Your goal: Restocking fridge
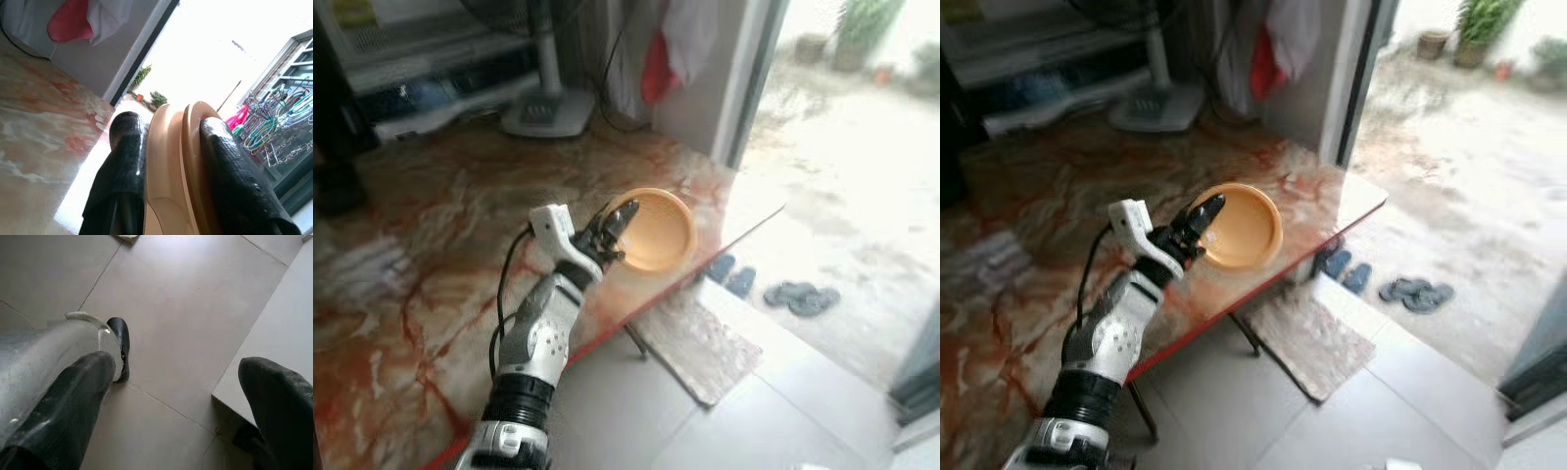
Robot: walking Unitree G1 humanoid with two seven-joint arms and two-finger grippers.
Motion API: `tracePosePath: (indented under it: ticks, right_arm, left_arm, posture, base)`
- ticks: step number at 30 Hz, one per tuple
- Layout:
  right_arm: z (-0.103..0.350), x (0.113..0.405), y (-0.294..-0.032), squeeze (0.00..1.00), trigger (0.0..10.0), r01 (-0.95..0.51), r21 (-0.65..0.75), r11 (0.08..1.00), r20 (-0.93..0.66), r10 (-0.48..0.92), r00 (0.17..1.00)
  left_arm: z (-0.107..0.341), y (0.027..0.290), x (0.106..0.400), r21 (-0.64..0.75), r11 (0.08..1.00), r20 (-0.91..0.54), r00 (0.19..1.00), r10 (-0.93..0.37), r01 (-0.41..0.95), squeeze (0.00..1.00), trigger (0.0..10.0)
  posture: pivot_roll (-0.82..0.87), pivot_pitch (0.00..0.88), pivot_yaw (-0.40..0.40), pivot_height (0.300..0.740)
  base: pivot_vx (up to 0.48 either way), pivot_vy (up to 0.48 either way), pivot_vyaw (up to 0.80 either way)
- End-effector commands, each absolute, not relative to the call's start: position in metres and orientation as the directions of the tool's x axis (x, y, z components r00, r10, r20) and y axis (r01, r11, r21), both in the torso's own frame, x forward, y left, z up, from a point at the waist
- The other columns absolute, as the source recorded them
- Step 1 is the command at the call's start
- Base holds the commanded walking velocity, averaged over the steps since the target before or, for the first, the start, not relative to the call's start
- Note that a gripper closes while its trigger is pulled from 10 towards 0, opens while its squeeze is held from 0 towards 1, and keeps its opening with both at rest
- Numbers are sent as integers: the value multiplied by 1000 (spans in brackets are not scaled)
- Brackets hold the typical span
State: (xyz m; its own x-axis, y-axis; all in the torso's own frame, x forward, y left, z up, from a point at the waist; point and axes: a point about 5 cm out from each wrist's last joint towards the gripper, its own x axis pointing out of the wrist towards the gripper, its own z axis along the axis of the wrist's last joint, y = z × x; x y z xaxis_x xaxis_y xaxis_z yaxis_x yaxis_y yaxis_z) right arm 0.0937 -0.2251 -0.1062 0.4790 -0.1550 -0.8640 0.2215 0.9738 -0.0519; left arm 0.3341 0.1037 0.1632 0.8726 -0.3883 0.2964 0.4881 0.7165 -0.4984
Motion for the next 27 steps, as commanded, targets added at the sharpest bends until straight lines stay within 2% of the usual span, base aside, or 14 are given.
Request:
tracePosePath:
  ticks: [1,27]
  right_arm:
    - [-107,91,-226,0,10000,222,-55,974,-871,-155,466]
    - [-109,80,-227,0,10000,194,-56,979,-882,-139,450]
  left_arm:
    - [167,100,330,-494,707,303,863,-405,506,0,10000]
    - [161,108,322,-509,724,256,886,-387,464,0,10000]
  posture:
    - [50,76,56,740]
    - [27,125,43,740]
  base:
    - [0,0,-763]
    - [0,0,-763]
